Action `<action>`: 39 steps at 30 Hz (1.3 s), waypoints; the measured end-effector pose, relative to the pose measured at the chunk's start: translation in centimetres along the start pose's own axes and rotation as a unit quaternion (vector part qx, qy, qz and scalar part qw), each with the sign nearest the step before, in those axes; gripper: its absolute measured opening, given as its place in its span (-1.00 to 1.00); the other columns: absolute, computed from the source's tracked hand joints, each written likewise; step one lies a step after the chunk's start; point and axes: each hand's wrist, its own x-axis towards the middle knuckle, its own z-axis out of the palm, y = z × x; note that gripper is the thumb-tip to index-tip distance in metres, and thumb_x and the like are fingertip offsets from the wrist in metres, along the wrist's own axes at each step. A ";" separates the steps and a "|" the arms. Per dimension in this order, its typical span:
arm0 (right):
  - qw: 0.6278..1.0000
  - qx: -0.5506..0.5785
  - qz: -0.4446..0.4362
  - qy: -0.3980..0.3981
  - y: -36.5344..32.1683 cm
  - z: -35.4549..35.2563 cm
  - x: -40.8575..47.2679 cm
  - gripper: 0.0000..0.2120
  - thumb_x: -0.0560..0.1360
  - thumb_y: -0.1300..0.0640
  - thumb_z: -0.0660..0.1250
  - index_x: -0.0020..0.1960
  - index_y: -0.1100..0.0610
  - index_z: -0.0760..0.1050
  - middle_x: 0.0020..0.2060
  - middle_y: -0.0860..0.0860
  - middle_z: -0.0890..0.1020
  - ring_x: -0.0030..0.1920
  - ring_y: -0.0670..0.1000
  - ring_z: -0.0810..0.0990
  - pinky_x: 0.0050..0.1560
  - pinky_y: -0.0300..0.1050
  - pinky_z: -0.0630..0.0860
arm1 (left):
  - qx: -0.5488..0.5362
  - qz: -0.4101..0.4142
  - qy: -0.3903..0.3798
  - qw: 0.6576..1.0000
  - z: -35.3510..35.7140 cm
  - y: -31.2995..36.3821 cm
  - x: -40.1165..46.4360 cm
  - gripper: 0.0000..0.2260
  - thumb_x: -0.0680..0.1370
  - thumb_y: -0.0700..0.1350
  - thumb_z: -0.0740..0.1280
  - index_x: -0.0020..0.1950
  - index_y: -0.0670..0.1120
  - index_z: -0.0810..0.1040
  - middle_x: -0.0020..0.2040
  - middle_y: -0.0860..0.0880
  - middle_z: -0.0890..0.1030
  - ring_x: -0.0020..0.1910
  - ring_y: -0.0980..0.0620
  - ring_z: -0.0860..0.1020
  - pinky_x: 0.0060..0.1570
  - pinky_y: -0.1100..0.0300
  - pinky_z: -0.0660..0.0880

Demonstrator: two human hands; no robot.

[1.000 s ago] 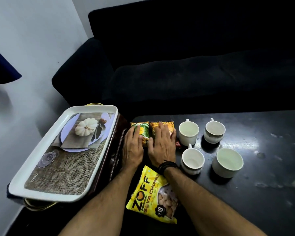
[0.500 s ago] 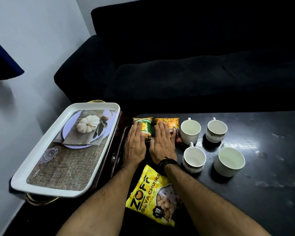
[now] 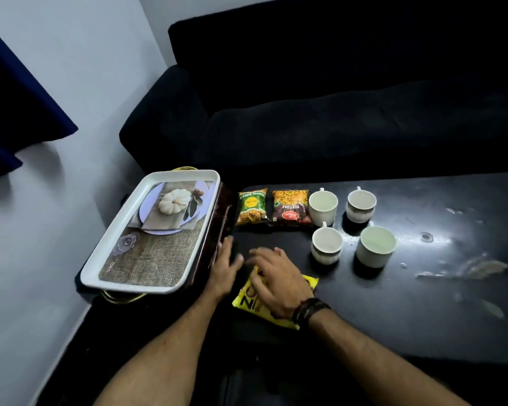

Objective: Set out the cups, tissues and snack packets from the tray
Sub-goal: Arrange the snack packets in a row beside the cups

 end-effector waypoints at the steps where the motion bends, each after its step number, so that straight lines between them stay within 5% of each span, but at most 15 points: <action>1: 1.000 -0.015 -0.019 0.001 -0.7 0.1 -1.4 -0.72 0.51 -0.03 0.15 0.15 0.02 0.49 0.26 -0.05 0.54 0.31 -0.05 0.43 0.47 -0.01 0.16 | 0.061 0.012 -0.012 0.998 0.1 -1.0 -1.5 -0.44 0.65 -0.10 0.20 0.59 -0.05 0.03 0.61 -0.06 -0.08 0.58 0.01 -0.15 0.49 0.16 -0.13; 3: 0.998 -0.049 -0.036 -0.019 -0.9 0.5 -3.9 -0.69 0.46 -0.04 0.19 0.14 0.04 0.49 0.24 -0.04 0.54 0.31 -0.03 0.43 0.49 0.12 0.17 | 0.119 0.015 -0.011 0.993 0.4 -1.9 -3.0 -0.44 0.64 -0.11 0.20 0.59 -0.06 0.03 0.61 -0.05 -0.12 0.58 0.00 -0.21 0.50 0.14 -0.16; 5: 0.992 -0.087 -0.024 -0.083 -0.3 1.2 -5.7 -0.51 0.44 -0.06 0.17 0.33 0.06 0.39 0.42 0.00 0.40 0.48 0.01 0.27 0.53 0.19 0.02 | 0.106 -0.008 -0.018 0.994 0.5 -1.1 -3.5 -0.47 0.65 -0.13 0.19 0.58 -0.08 0.10 0.61 -0.04 -0.07 0.58 0.02 -0.18 0.51 0.13 -0.15; 8: 0.985 -0.125 -0.009 -0.122 0.3 2.2 -6.4 -0.31 0.46 -0.04 0.12 0.55 0.07 0.09 0.58 -0.01 0.07 0.59 -0.02 -0.07 0.54 0.09 -0.34 | 0.084 -0.014 -0.053 0.995 0.3 1.0 -4.2 -0.56 0.67 -0.10 0.13 0.55 -0.09 0.21 0.60 -0.03 0.07 0.58 0.06 -0.07 0.50 0.15 -0.09; 11: 0.983 -0.120 0.025 -0.136 -0.1 2.7 -4.7 -0.24 0.46 0.00 0.15 0.59 0.12 -0.06 0.60 0.02 -0.07 0.58 0.00 -0.20 0.48 0.03 -0.43 | 0.032 -0.030 -0.051 0.998 1.0 2.4 -5.8 -0.57 0.68 -0.03 0.10 0.55 -0.04 0.24 0.57 -0.04 0.19 0.57 0.07 0.04 0.50 0.16 0.00; 14: 0.991 -0.014 0.067 -0.114 -0.8 2.0 -3.3 -0.23 0.44 0.05 0.22 0.57 0.16 -0.01 0.59 0.07 -0.04 0.59 0.06 -0.13 0.56 0.07 -0.24 | 0.020 -0.035 0.041 0.998 2.2 3.2 -8.1 -0.54 0.67 0.01 0.09 0.57 -0.07 0.18 0.59 -0.05 0.15 0.57 0.05 0.06 0.51 0.16 -0.01; 18: 0.991 0.014 0.112 0.065 0.2 0.9 -5.8 -0.48 0.53 0.04 0.16 0.46 0.14 0.22 0.52 0.09 0.25 0.52 0.06 0.19 0.53 0.01 0.15 | 0.101 -0.004 0.123 0.987 3.8 2.5 -10.7 -0.46 0.66 0.06 0.09 0.60 -0.04 0.04 0.61 0.01 0.02 0.58 0.07 -0.04 0.52 0.16 -0.08; 25: 0.988 -0.052 0.147 -0.008 2.6 1.4 -7.9 -0.38 0.62 -0.18 -0.03 0.58 0.10 0.01 0.59 0.00 0.01 0.57 -0.02 0.01 0.56 0.02 0.02 | 0.250 0.006 0.072 0.966 4.6 1.6 -10.5 -0.47 0.67 0.07 0.00 0.60 -0.03 -0.08 0.61 0.00 -0.07 0.59 0.02 -0.14 0.51 0.13 -0.10; 29: 0.986 -0.092 0.135 0.035 2.6 1.2 -8.1 -0.51 0.61 -0.10 0.06 0.48 0.07 0.27 0.45 0.07 0.34 0.33 0.12 0.40 0.37 0.02 0.32 | 0.215 -0.016 0.139 0.967 3.9 3.0 -9.2 -0.47 0.66 -0.09 0.09 0.60 -0.09 0.00 0.62 -0.08 -0.02 0.59 -0.04 -0.04 0.52 0.11 -0.03; 32: 0.988 -0.095 0.111 0.043 2.4 1.0 -8.4 -0.56 0.59 -0.08 0.08 0.42 0.01 0.32 0.33 0.03 0.42 0.12 0.10 0.47 0.19 -0.03 0.41 | 0.133 -0.019 0.234 0.963 4.9 4.2 -9.7 -0.52 0.66 -0.06 0.12 0.58 -0.06 0.15 0.60 -0.07 0.09 0.56 -0.05 0.12 0.49 0.09 0.12; 39: 0.992 -0.017 0.118 0.045 2.7 1.0 -8.2 -0.62 0.58 0.05 0.13 0.39 0.05 0.35 0.29 0.05 0.42 0.12 0.08 0.44 0.21 -0.02 0.44 | 0.203 0.046 0.128 0.970 8.5 3.3 -10.6 -0.45 0.64 0.18 0.01 0.60 0.07 -0.01 0.62 0.05 -0.11 0.59 0.06 -0.14 0.51 0.08 0.04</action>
